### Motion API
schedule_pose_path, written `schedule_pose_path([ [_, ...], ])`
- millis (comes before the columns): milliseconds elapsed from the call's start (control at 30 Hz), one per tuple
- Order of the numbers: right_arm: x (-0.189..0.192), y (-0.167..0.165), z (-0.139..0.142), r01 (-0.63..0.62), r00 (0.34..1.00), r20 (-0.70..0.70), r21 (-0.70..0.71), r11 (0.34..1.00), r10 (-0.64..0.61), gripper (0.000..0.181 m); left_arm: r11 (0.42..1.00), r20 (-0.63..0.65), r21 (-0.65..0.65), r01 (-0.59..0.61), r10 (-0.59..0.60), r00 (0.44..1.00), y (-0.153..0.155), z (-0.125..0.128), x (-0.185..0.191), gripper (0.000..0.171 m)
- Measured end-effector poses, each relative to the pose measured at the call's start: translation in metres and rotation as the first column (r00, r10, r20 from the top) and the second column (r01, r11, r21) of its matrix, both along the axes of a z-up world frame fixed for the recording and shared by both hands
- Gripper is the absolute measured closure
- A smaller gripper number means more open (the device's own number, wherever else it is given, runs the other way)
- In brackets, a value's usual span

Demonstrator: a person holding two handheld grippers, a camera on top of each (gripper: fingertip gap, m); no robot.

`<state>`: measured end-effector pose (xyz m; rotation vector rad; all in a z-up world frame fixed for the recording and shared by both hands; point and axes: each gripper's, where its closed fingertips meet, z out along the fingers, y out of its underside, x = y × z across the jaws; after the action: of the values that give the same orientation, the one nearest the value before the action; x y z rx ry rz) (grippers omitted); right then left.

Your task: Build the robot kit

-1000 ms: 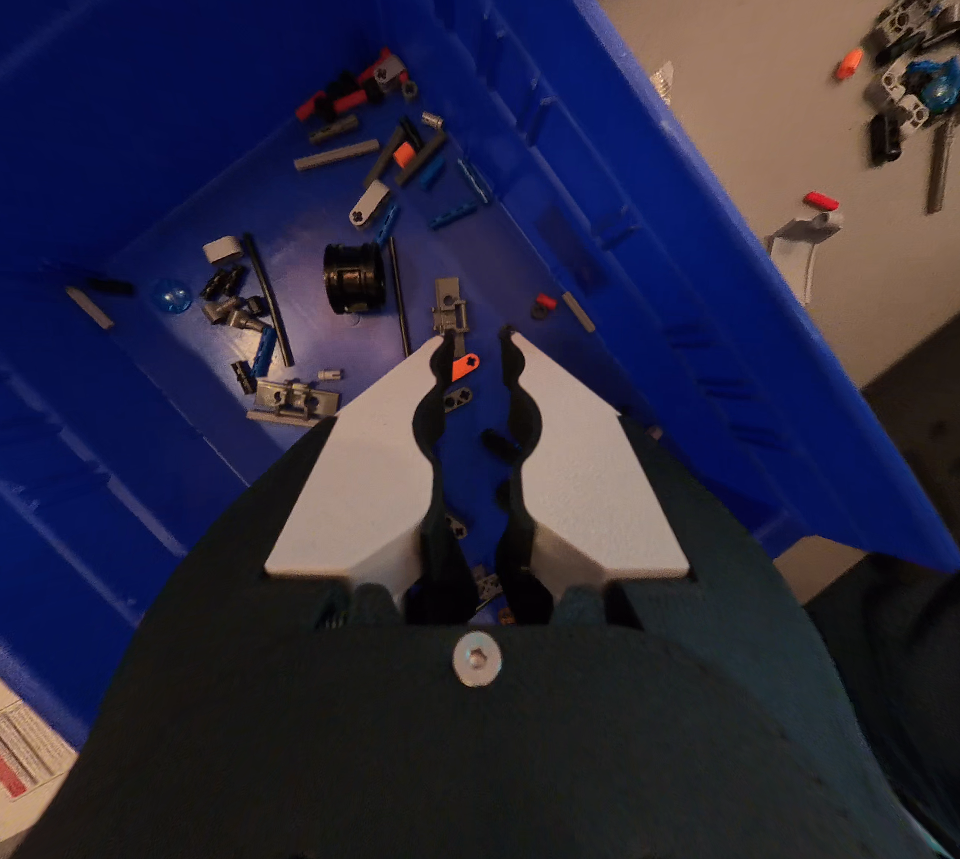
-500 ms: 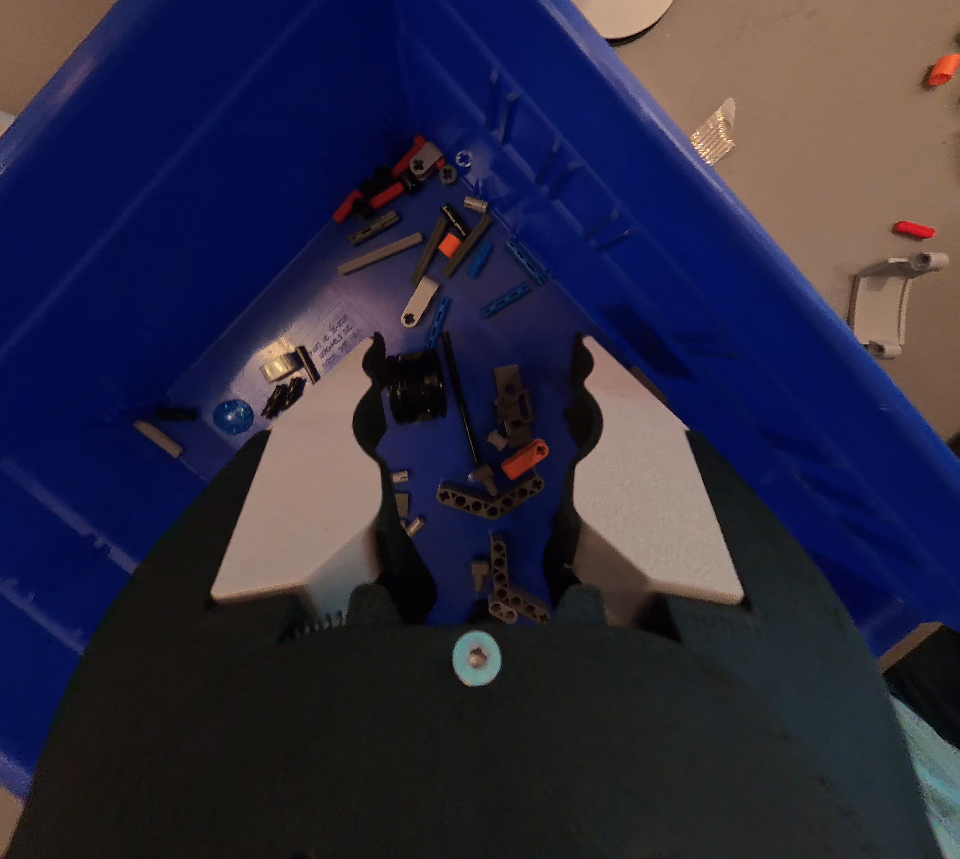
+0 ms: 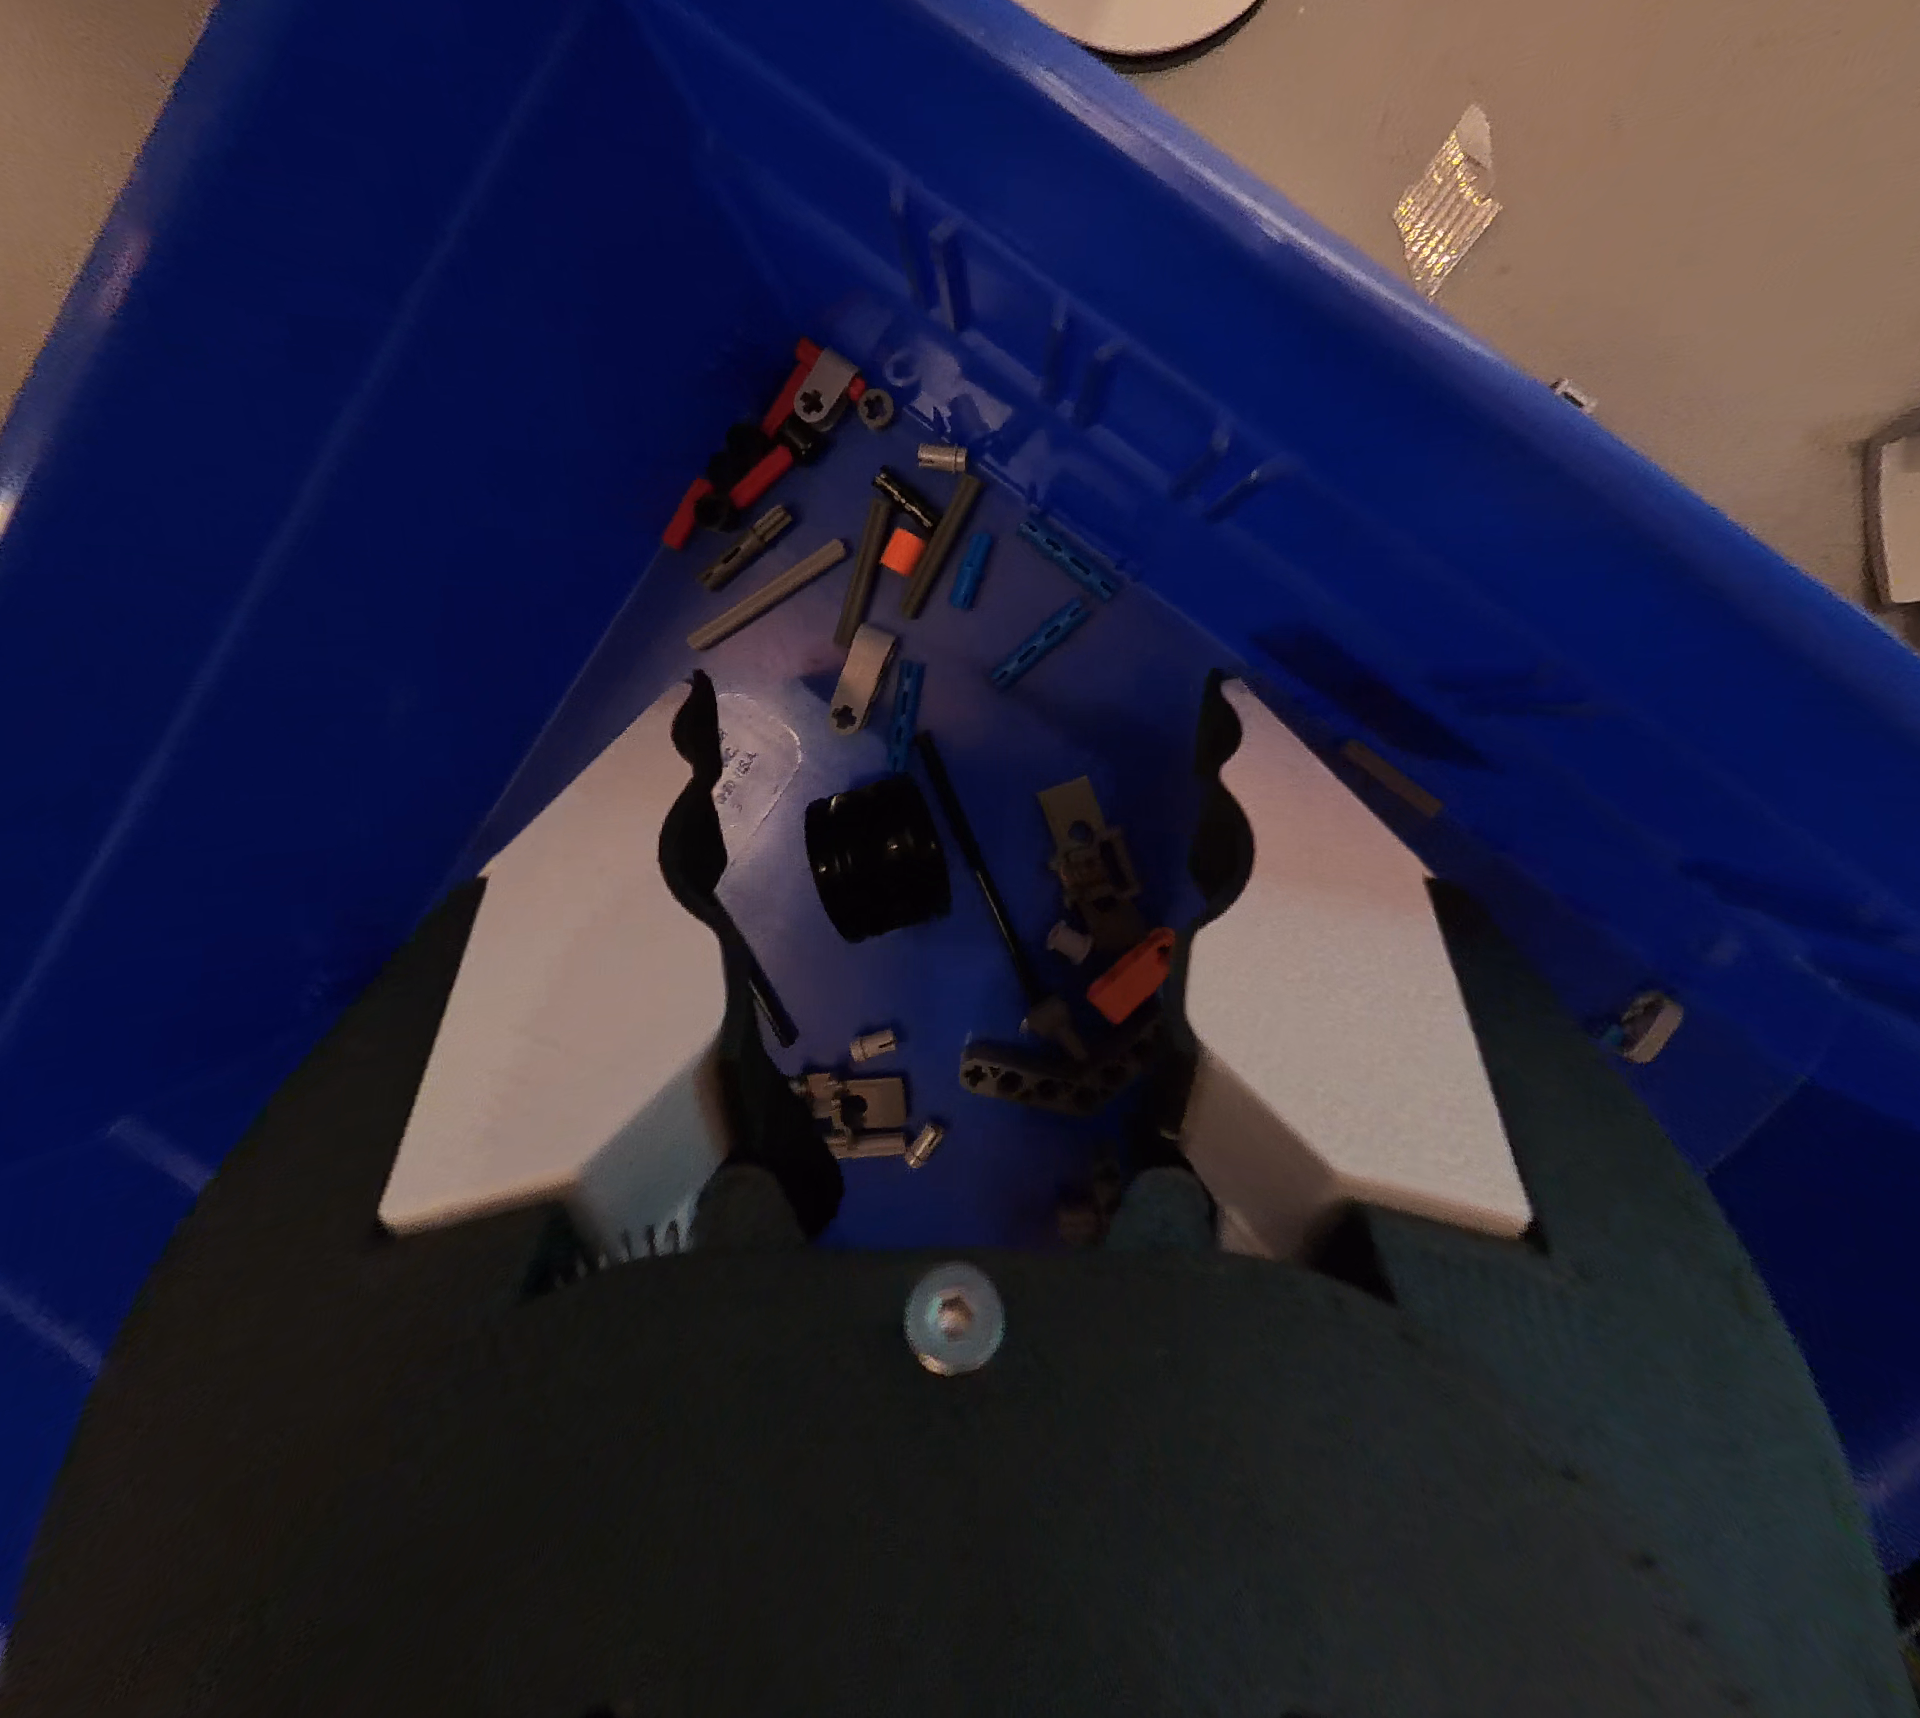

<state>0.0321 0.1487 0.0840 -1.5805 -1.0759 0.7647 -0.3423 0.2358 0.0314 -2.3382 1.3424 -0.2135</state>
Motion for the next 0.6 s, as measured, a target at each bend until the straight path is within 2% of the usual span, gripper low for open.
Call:
schedule_pose_path([
  [167,0.002,-0.001,-0.001,0.001,1.0,0.013,0.005,1.0,-0.001,0.181,0.999,-0.04,0.03,0.017,-0.015,0.999,0.003,0.0,-0.005,0.088],
  [600,0.001,-0.003,0.0,-0.009,1.0,0.016,0.016,1.0,0.009,0.181,1.0,-0.029,0.002,0.001,-0.001,1.0,-0.003,-0.007,-0.013,0.108],
])
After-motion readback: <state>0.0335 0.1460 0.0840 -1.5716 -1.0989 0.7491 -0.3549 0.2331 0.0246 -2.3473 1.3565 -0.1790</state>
